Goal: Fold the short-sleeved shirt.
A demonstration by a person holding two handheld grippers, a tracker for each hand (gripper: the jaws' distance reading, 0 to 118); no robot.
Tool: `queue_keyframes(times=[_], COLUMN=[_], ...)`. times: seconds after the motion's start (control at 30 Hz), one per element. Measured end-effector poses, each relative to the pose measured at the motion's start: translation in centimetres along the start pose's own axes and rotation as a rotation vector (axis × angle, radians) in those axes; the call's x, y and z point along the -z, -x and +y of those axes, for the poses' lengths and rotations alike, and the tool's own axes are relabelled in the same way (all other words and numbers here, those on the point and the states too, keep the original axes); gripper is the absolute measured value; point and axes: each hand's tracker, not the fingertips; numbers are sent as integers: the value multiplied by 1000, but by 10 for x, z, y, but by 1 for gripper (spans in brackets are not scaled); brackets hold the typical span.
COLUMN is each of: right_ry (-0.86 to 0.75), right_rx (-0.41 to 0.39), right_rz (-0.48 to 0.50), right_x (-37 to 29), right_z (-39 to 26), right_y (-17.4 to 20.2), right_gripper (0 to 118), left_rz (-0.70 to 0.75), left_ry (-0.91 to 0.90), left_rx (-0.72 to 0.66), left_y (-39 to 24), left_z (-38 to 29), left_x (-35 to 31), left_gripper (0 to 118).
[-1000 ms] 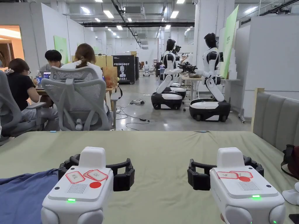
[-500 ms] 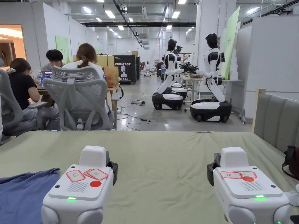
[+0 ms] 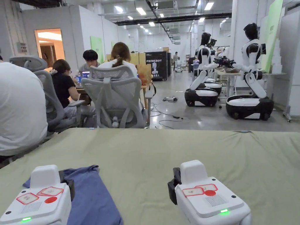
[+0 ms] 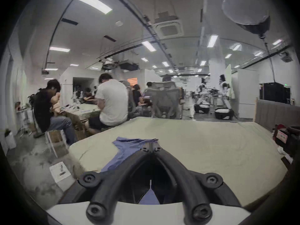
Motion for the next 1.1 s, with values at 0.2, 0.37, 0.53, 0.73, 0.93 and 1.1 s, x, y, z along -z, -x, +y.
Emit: queue_keyframes(times=[0.2, 0.37, 0.53, 0.73, 0.93, 1.1], right_ry=[32, 75, 127, 184, 227, 268], right_rx=[16, 4, -20, -20, -5, -10], right_rz=[56, 100, 146, 181, 186, 168], right_x=[46, 91, 141, 203, 238, 246], right_z=[1, 3, -1, -14, -33, -48], right_y=[15, 25, 36, 45, 41, 28], right_gripper=[1, 1, 1, 1, 1, 1], left_rz=[22, -121, -251, -252, -295, -279], left_ry=[81, 374, 679, 842, 861, 925], left_rx=[7, 35, 22, 19, -4, 138], left_y=[14, 13, 7, -4, -20, -27], left_z=[-9, -23, -46, -68, -104, -154], left_x=[37, 121, 238, 365, 436, 469], left_gripper=[0, 0, 0, 0, 105, 45])
